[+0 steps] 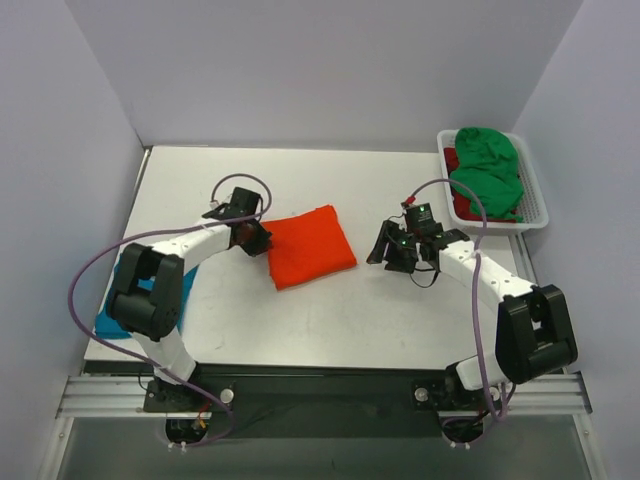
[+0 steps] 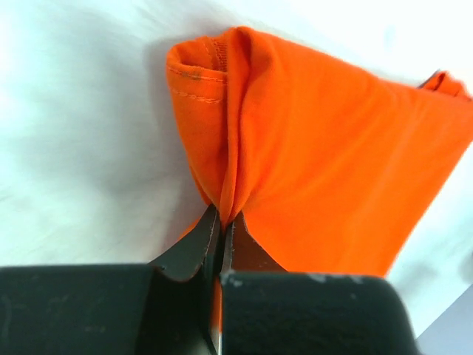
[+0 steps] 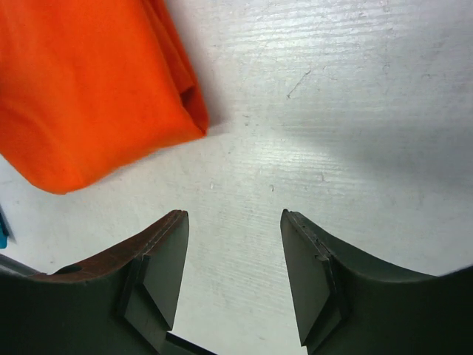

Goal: Fold and stack the t-shirts
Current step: Put the neatly folded tshirt into the corner of the board with the left arm

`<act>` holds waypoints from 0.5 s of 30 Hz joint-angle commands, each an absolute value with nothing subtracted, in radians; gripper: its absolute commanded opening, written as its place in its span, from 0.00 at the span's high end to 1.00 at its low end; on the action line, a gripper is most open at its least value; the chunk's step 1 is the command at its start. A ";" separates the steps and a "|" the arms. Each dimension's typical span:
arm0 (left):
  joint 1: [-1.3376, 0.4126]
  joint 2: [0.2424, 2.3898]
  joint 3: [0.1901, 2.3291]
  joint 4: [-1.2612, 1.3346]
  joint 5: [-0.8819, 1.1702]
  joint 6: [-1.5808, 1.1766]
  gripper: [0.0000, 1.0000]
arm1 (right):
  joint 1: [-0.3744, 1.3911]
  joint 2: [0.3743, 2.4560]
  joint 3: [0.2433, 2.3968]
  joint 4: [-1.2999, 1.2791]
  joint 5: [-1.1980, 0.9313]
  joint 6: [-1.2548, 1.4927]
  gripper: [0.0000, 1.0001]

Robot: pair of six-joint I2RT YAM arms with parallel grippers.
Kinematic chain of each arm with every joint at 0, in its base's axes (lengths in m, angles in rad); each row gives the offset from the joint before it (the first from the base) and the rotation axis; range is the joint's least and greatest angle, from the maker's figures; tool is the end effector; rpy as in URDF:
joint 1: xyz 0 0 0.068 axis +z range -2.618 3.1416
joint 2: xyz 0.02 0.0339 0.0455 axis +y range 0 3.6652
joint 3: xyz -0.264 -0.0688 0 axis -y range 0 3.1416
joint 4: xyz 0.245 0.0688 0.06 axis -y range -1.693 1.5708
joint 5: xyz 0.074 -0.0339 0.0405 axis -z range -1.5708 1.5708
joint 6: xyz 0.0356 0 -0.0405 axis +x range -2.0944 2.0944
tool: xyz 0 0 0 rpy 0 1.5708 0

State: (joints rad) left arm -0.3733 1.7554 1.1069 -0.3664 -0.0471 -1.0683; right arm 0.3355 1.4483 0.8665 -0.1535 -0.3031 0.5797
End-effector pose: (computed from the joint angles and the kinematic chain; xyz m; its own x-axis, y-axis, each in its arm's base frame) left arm 0.3337 -0.1289 0.1798 -0.6799 -0.6739 -0.2892 -0.5289 0.7238 -0.4432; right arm 0.2850 0.1106 0.2186 -0.8166 0.2690 -0.5108 -0.0908 0.8140 0.5738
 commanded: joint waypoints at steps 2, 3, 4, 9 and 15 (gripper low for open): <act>-0.260 1.640 1.189 -0.656 -0.183 -1.175 1.00 | 0.359 1.381 0.848 -0.179 -0.302 0.597 0.47; -0.233 1.631 1.189 -0.693 -0.181 -1.175 1.00 | 0.364 1.376 0.848 -0.181 -0.299 0.598 0.47; -0.209 1.625 1.190 -0.707 -0.176 -1.172 1.00 | 0.364 1.367 0.847 -0.181 -0.298 0.601 0.47; -0.020 1.562 1.166 -0.742 -0.124 -1.132 1.00 | 0.400 1.345 0.845 -0.186 -0.295 0.615 0.47; 0.175 1.447 1.151 -0.741 -0.083 -1.091 1.00 | 0.437 1.330 0.854 -0.198 -0.281 0.623 0.47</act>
State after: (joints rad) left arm 0.1104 1.5414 1.1515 -0.7250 -0.1150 -1.1194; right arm 0.4213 1.3720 0.8505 -0.1631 -0.3008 0.6098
